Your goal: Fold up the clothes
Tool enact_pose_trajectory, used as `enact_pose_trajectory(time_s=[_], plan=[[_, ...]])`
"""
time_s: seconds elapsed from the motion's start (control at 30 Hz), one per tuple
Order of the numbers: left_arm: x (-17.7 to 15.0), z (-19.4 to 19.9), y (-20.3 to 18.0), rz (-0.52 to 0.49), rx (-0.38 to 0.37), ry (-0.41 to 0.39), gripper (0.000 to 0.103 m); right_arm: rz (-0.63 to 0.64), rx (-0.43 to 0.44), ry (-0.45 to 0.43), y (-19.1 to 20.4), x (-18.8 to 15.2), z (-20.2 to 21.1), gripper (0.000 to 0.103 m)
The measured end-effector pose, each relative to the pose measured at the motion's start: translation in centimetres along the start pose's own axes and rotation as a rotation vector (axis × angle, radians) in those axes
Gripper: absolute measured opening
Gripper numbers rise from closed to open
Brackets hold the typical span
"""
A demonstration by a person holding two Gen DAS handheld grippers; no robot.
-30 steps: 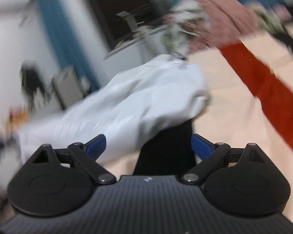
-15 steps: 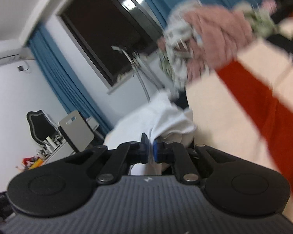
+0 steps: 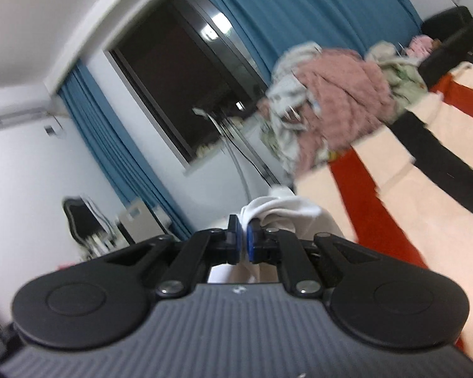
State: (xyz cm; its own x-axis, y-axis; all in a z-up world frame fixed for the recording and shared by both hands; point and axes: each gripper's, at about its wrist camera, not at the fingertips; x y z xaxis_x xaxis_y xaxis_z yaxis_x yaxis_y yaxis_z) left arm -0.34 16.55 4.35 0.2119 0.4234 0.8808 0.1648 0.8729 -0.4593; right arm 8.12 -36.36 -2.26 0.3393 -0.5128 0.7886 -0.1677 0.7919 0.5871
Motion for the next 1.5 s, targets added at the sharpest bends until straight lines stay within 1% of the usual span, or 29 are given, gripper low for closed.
enact_pose_trajectory(time_s=[0.1,0.17,0.23,0.33,0.37,0.4,0.43,0.47,0.5,0.53,0.57,0.6,0.63,0.67,0.7,0.73,0.77,0.8,0.87,0.93,1.03,1.13,1.2,1.23,1.27,1.3,1.33,1.37,1.5], plan=[[-1.3,-2.4,0.4,0.005,0.072,0.111,0.012,-0.026,-0.080,0.088,-2.3,-1.3,-1.3,0.008],[-2.3,-4.6,1.0,0.018,0.119,0.188,0.012,-0.041,-0.119,0.148,-3.4,-2.0,-3.4,0.009],[-3.0,-7.3,1.8,0.027,0.159,0.239,0.012,-0.044,-0.157,0.200,-4.3,-2.3,-5.7,0.010],[-4.1,-11.5,3.0,0.039,0.219,0.311,0.012,-0.069,-0.205,0.248,-5.5,-2.9,-8.7,0.010],[-4.2,-12.7,3.4,0.016,0.234,0.321,0.012,-0.079,-0.222,0.258,-6.0,-3.1,-9.5,0.012],[-4.4,-14.1,3.5,-0.031,0.248,0.326,0.013,-0.090,-0.236,0.266,-6.6,-3.3,-10.2,0.014],[-4.6,-15.5,3.6,-0.083,0.262,0.330,0.014,-0.102,-0.246,0.273,-7.2,-3.5,-10.9,0.018],[-5.1,-16.3,3.6,-0.126,0.273,0.336,0.017,-0.118,-0.250,0.280,-7.7,-3.7,-11.4,0.032],[-5.7,-17.0,3.8,-0.157,0.287,0.350,0.019,-0.137,-0.249,0.286,-8.3,-3.9,-11.8,0.040],[-5.9,-17.3,3.9,-0.161,0.285,0.363,0.020,-0.160,-0.241,0.290,-8.7,-4.1,-11.9,0.059],[-6.0,-17.5,3.8,-0.159,0.279,0.377,0.026,-0.188,-0.218,0.286,-8.8,-4.3,-11.6,0.073],[-6.1,-17.7,3.8,-0.157,0.273,0.390,0.037,-0.212,-0.194,0.276,-8.7,-4.3,-11.2,0.078],[-6.3,-17.9,3.7,-0.155,0.266,0.403,0.043,-0.233,-0.173,0.263,-8.4,-4.1,-10.8,0.086],[-6.4,-18.1,3.7,-0.153,0.260,0.416,0.057,-0.241,-0.164,0.249,-8.0,-3.9,-10.2,0.086],[-6.1,-17.8,3.5,-0.145,0.254,0.407,0.068,-0.224,-0.170,0.227,-7.4,-3.6,-9.5,0.086],[-5.8,-17.4,3.1,-0.139,0.249,0.391,0.073,-0.196,-0.181,0.200,-6.7,-3.2,-8.8,0.086],[-5.4,-16.8,2.7,-0.133,0.246,0.369,0.080,-0.164,-0.203,0.172,-6.2,-2.9,-8.1,0.086],[-5.0,-16.0,2.2,-0.128,0.241,0.343,0.081,-0.129,-0.234,0.142,-5.6,-2.7,-7.4,0.086],[-4.6,-14.9,1.1,-0.139,0.209,0.319,0.081,-0.054,-0.304,0.085,-4.7,-2.3,-6.2,0.087],[-4.7,-13.6,-0.7,-0.197,0.163,0.324,0.081,0.026,-0.344,0.054,-3.8,-2.3,-5.1,0.087],[-6.8,-11.7,-3.8,-0.332,0.088,0.348,0.081,0.136,-0.340,0.082,-2.1,-3.0,-4.4,0.087],[-10.1,-10.9,-7.1,-0.550,0.006,0.375,0.081,0.222,-0.291,0.117,-0.3,-4.5,-4.3,0.085],[-12.5,-10.8,-8.7,-0.701,-0.011,0.386,0.081,0.284,-0.262,0.158,0.9,-5.9,-4.5,0.076],[-13.7,-11.0,-9.2,-0.768,-0.015,0.394,0.081,0.320,-0.252,0.181,1.4,-6.6,-4.6,0.066],[-14.9,-11.1,-9.7,-0.835,-0.018,0.401,0.081,0.363,-0.245,0.207,2.0,-7.4,-4.8,0.059],[-15.8,-11.4,-9.9,-0.872,-0.019,0.413,0.081,0.412,-0.235,0.232,2.5,-8.0,-5.1,0.053],[-16.6,-11.7,-9.8,-0.898,-0.014,0.428,0.081,0.461,-0.223,0.258,3.1,-8.7,-5.5,0.040],[-17.1,-11.8,-9.7,-0.919,-0.003,0.436,0.081,0.511,-0.212,0.284,3.7,-9.3,-5.8,0.032],[-17.9,-12.4,-9.5,-0.976,0.033,0.434,0.081,0.699,-0.178,0.376,5.7,-12.2,-7.1,0.031]])
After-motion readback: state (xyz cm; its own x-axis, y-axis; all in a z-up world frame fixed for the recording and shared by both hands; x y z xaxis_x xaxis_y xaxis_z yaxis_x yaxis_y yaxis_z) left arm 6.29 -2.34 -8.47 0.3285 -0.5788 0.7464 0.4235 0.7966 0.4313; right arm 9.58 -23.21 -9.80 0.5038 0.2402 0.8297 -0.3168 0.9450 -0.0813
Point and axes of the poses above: each gripper's, at about its wrist camera, not at the fingertips, and z roughly against the way its jaws point, y to its left, x to its top, and after that the axes turned 1 degree about z, right-handed
